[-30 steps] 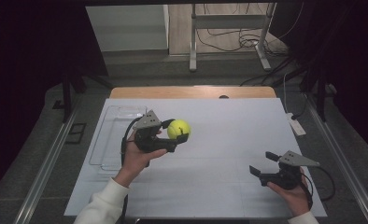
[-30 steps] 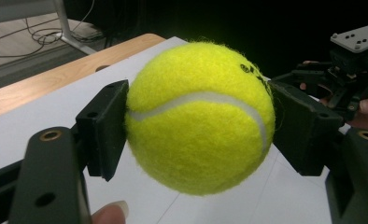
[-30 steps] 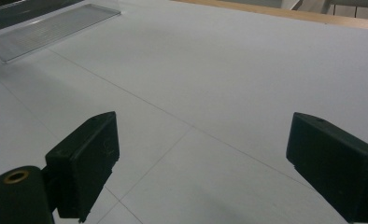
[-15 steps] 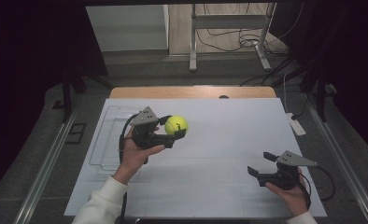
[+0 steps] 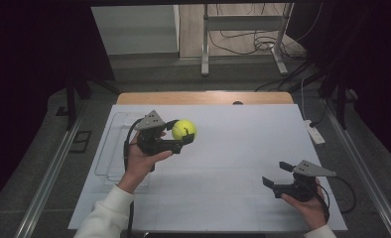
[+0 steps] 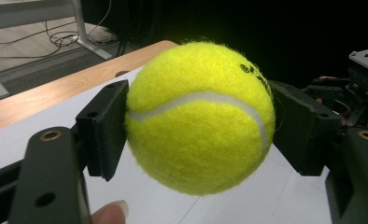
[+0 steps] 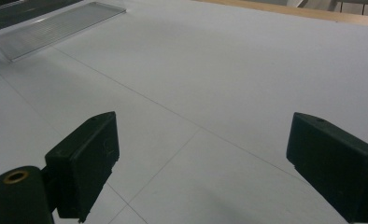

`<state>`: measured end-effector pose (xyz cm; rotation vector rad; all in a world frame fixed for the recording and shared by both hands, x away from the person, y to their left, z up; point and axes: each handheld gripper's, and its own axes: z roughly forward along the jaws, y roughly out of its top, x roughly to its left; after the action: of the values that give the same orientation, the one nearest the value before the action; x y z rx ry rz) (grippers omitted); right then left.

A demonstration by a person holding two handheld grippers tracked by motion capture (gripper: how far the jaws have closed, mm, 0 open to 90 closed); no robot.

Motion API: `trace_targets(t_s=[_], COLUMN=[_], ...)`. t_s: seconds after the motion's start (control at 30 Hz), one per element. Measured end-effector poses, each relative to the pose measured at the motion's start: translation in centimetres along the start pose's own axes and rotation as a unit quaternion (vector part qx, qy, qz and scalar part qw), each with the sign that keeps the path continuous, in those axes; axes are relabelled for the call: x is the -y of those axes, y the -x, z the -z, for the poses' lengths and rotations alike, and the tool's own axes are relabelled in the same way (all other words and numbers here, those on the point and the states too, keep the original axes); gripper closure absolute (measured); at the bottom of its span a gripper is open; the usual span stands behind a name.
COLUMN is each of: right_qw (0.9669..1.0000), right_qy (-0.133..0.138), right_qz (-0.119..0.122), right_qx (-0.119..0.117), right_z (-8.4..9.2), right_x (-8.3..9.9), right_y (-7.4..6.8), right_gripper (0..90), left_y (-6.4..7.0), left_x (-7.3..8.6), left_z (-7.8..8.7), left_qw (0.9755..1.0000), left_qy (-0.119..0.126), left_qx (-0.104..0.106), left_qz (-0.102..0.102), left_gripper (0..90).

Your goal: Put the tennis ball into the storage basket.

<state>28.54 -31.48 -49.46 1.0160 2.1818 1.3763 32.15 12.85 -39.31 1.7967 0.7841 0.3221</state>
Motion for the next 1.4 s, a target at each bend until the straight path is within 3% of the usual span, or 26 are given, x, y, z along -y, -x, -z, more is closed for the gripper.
trace_targets(t_s=[0.67,1.4], right_qw=[1.0,1.0], right_qy=[0.001,-0.005], right_qz=[-0.001,-0.001], right_qx=[0.001,0.003], right_z=[0.1,0.0], right_x=[-0.1,0.0], right_y=[0.0,-0.1], right_gripper=[9.8,9.8], left_y=[-1.6,-4.0], left_x=[0.4,0.9], left_z=[0.7,2.0], left_qw=[0.9996,0.9973], left_qy=[-0.002,-0.001], left_qx=[-0.026,-0.065], left_qz=[0.011,0.034], left_gripper=[27.1,27.1])
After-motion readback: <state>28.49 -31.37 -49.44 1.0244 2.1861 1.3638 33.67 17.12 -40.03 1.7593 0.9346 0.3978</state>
